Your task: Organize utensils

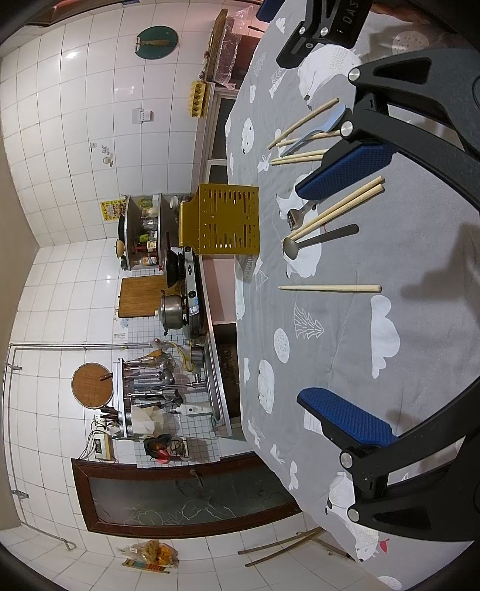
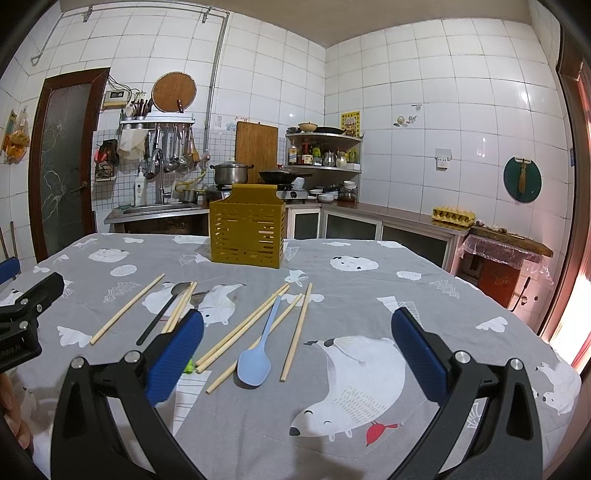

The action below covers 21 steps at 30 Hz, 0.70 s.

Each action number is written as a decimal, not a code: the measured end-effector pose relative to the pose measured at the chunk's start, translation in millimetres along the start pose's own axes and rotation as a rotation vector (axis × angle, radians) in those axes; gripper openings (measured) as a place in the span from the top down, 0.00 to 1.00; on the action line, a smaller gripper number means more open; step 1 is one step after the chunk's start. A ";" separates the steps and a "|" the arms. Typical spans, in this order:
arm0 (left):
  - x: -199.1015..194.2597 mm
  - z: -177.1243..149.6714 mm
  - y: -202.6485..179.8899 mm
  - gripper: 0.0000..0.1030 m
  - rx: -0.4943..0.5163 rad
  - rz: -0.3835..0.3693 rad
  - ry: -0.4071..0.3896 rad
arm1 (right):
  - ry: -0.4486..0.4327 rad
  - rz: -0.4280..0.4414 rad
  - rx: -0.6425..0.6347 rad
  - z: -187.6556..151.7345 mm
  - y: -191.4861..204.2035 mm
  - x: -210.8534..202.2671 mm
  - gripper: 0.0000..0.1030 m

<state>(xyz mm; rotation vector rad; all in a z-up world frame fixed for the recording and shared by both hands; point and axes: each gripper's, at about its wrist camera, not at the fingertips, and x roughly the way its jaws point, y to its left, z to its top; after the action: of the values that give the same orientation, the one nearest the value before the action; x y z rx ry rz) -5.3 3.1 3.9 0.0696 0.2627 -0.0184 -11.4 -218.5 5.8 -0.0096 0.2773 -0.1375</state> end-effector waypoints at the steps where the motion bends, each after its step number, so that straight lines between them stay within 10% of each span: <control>1: -0.1 -0.5 0.2 0.05 0.000 0.000 0.000 | 0.000 0.000 0.000 0.0 0.1 -0.1 0.04; 21: -0.3 -0.5 0.5 0.05 -0.001 0.001 -0.001 | -0.006 -0.007 -0.007 3.5 -4.8 1.8 0.04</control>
<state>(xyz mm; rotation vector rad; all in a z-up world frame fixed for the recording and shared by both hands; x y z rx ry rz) -5.7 3.7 3.5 0.0691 0.2615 -0.0172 -9.4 -223.6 8.8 -0.0176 0.2717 -0.1431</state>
